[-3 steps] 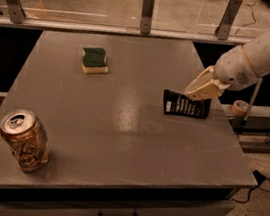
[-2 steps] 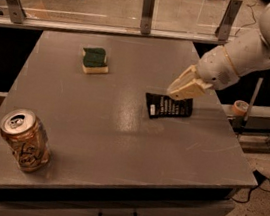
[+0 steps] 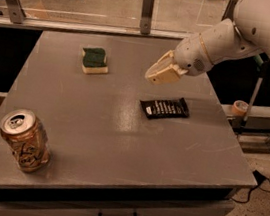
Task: Move rxbar chocolate near sponge
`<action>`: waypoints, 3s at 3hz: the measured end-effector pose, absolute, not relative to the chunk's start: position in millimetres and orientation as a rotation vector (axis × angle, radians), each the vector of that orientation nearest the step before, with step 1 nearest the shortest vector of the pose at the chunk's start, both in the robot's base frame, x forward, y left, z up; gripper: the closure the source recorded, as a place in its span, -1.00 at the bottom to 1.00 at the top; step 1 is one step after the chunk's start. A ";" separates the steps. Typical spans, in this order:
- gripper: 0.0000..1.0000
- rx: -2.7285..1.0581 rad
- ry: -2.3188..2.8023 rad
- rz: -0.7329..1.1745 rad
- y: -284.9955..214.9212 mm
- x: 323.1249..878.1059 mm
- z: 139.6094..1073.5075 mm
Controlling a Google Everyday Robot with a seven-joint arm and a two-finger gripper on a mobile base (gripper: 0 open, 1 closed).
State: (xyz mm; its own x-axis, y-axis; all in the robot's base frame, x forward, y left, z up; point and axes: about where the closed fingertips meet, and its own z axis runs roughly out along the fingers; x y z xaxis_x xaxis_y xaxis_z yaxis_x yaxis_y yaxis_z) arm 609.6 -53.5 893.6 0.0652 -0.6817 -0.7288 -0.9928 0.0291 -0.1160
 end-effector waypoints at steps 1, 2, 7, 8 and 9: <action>0.65 -1.717 1.677 0.632 -51.7 610.2 893.3; 0.17 -1.695 1.681 0.696 -61.5 595.4 887.5; -1.00 -1.750 1.831 0.702 -102.4 570.6 842.7; -0.65 -1.762 1.854 0.673 -107.8 571.6 829.6; -0.19 -1.768 1.850 0.649 -110.1 575.3 827.5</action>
Offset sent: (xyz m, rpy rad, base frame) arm -0.0344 -0.0300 -0.0085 0.0854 0.0875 -0.0043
